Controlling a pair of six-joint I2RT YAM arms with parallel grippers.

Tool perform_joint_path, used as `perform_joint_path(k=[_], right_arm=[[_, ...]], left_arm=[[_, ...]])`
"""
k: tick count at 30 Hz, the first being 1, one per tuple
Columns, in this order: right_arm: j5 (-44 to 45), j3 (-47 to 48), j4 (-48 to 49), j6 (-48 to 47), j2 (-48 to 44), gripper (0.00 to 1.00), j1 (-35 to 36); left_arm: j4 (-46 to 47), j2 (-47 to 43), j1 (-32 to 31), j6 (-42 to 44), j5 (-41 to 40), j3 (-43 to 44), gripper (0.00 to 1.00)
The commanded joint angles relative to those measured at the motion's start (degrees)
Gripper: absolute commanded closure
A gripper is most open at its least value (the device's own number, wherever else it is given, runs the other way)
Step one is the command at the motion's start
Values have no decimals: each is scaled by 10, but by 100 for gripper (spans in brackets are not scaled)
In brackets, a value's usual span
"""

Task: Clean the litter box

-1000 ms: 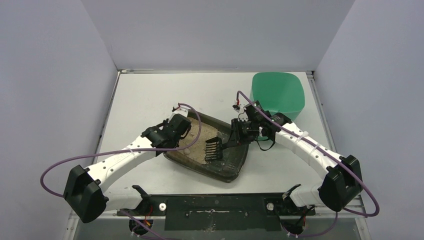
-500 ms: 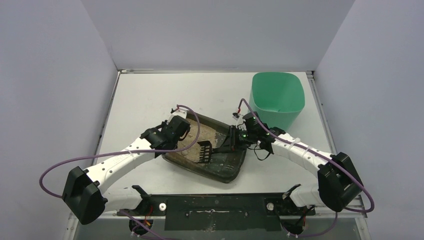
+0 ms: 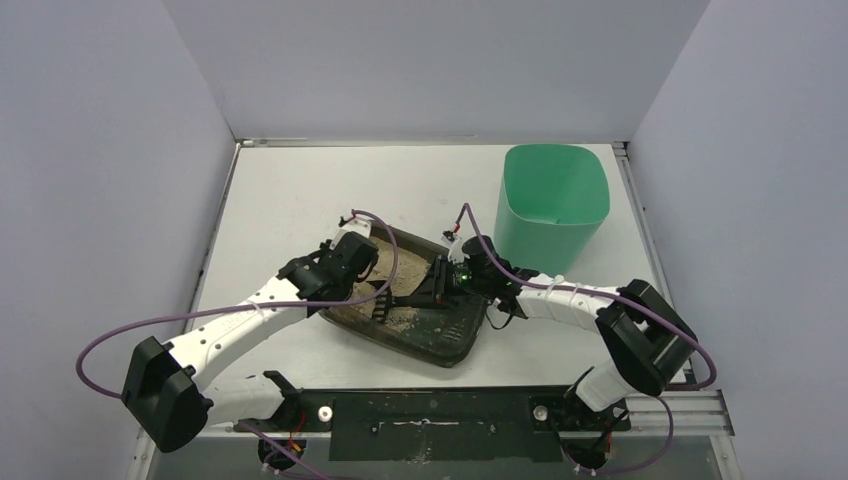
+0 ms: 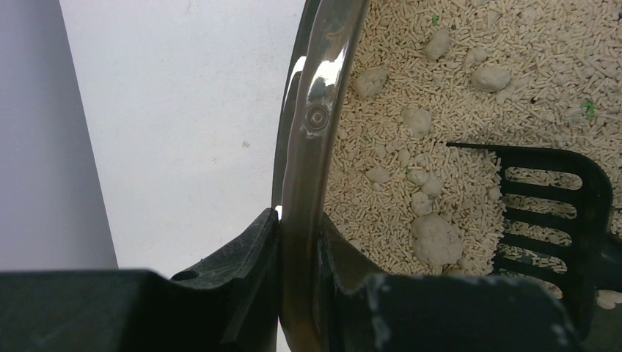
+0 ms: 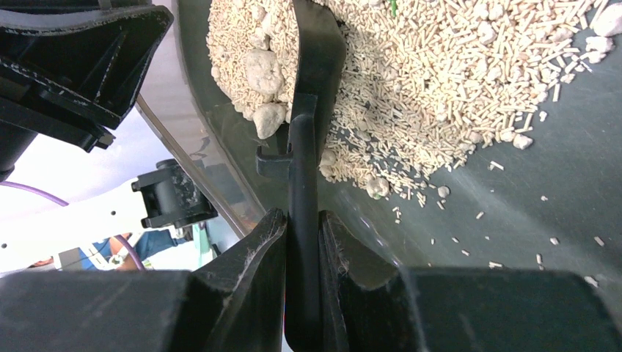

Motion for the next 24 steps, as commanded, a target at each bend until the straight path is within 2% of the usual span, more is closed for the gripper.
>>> perform_joint_path(k=[1,6,11,14,17,19,20,22,24], right_arm=[[27,-13,77,29,29,100,21],[30,-33,107,35,27,100,15],[-10,-47,177,59,36,100,4],[1,-73,230,81,18,100,-10],[-26,-51,220,67,25,100,-4],[18,-93,265,102,-2,100,-20],[18,-104,301,108,1,100,-15],[-32,-78,298,100,26,100,-11],[-7,-118,330,128,14,100,-35]], left_arm=[[114,-50,-14,-11,-13,70,100],[102,-52,-20,2,-18,103,100],[83,-55,-23,7,-25,131,100],[81,-66,-24,7,-22,140,100],[76,-67,-25,10,-25,148,100],[77,-70,-25,10,-28,148,100],[80,-73,-25,11,-28,146,100],[82,-73,-26,12,-30,144,100],[80,-73,-26,12,-33,144,100]])
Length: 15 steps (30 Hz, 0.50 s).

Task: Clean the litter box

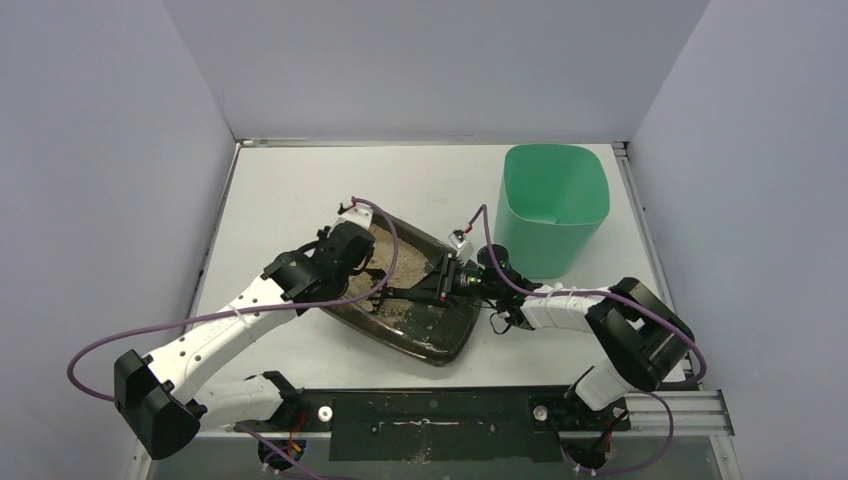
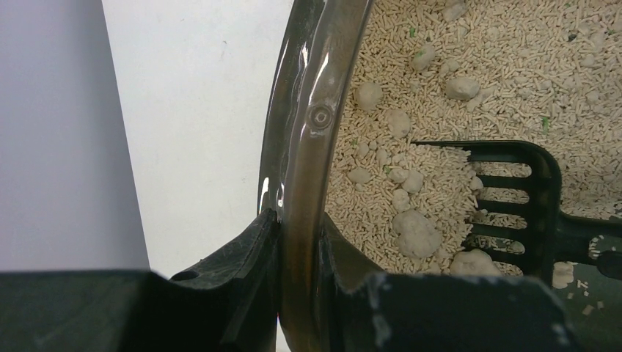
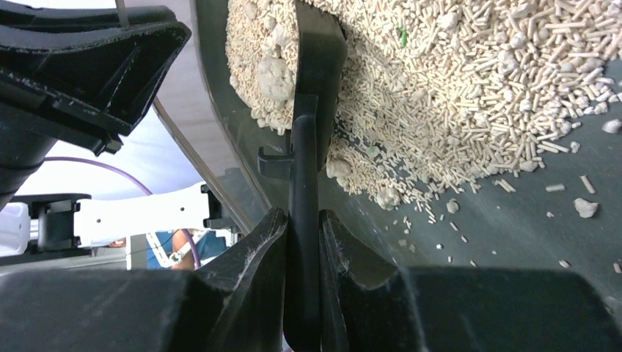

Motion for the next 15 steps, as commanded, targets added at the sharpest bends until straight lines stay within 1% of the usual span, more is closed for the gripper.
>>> perform_joint_path(k=[1,2,4,5,6,7,8,10,11,12,13,15], right_arm=[[39,-54,116,47,-9,100,-27],[26,-53,138,50,-4,100,-19],[1,-17,89,21,7,100,-1],[24,-25,73,16,-3,100,-9],[48,-49,84,31,-17,100,-24],[55,-67,124,46,-23,100,-29],[40,-61,142,48,-19,100,-19],[20,-25,99,24,-3,100,-3],[37,-35,101,34,-9,100,-7],[58,-54,126,50,-13,100,-10],[57,-65,163,57,-7,100,-6],[20,-45,167,52,9,100,-2]], left_arm=[[129,-43,-8,-28,-16,67,100],[131,-44,-8,-26,-17,66,100],[130,-43,-9,-25,-20,66,100],[130,-43,-9,-26,-21,66,100],[130,-43,-9,-26,-23,64,100],[132,-44,-9,-27,-22,61,100],[135,-43,-10,-28,-20,58,100],[135,-41,-9,-31,-19,56,100],[134,-40,-9,-33,-19,55,100],[135,-40,-9,-35,-20,53,100],[137,-41,-10,-35,-20,49,100],[137,-42,-10,-35,-23,43,100]])
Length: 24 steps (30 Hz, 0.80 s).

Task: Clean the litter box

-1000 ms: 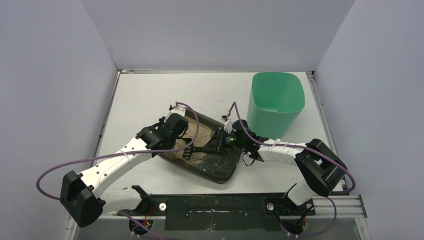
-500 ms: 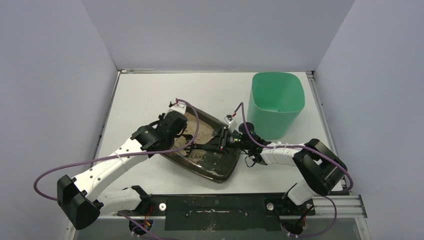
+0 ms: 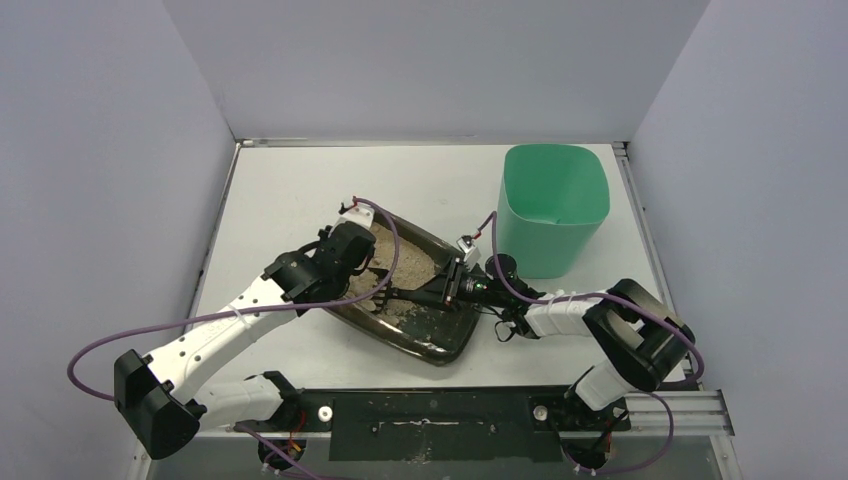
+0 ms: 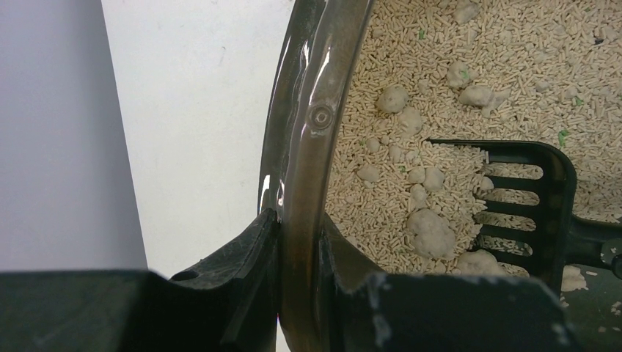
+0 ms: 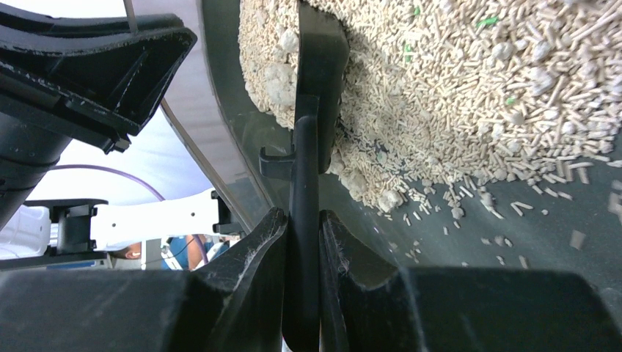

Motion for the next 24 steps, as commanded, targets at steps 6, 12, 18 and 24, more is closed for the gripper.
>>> perform_joint_path(k=[6,12,18,24], right_arm=[[-4,-10,102,15,-11,100,-21],[6,-31,103,20,-59,100,-50],[16,-67,135,40,-83,100,-59],[2,-63,101,18,-115,100,-72]], left_arm=[[125,-40,-5,-41,-29,32,100],[132,-37,-4,-47,-39,11,100],[145,-35,-3,-52,-39,-2,100],[149,-21,0,-57,-31,-2,100]])
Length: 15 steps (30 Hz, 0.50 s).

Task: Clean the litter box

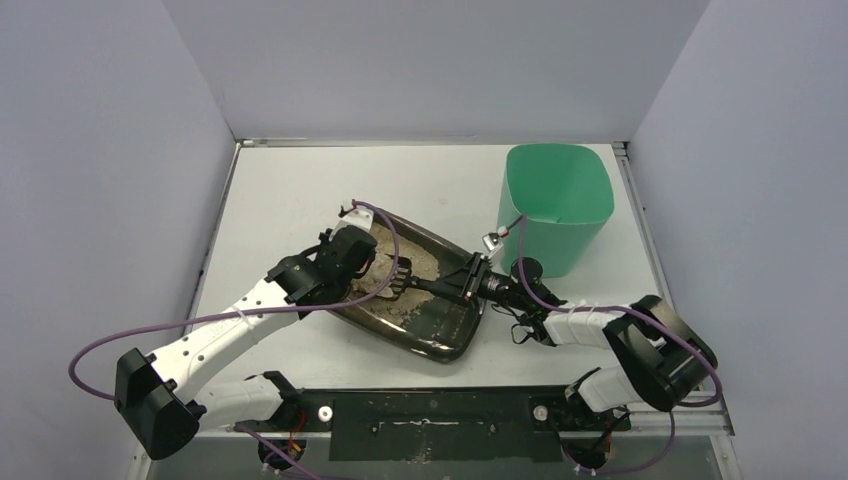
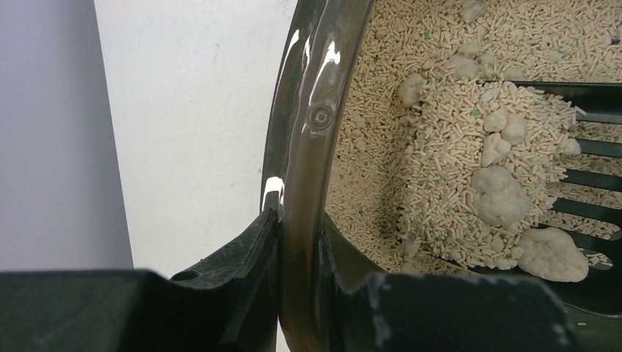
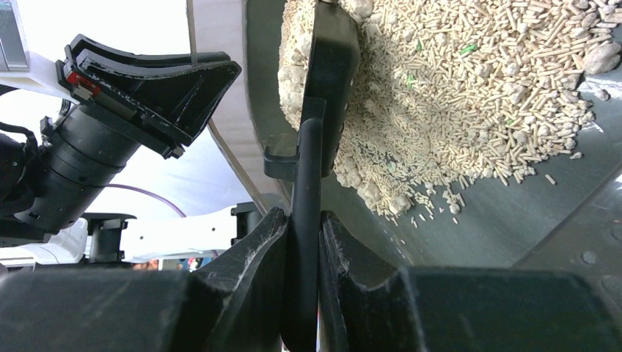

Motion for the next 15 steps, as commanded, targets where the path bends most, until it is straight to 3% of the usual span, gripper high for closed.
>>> perform_joint_path(k=[1,8,15], right_arm=[[-10,11,31,-21,-55,100,-13],[-9,-13,15,-21,-102,100,-44],[-3,-76,90,20,-139,100,-75]], left_arm=[[122,-18,4,-42,-22,25,100],[129,-12,19,-49,6,13,100],[135,-2,30,-59,33,0,100]])
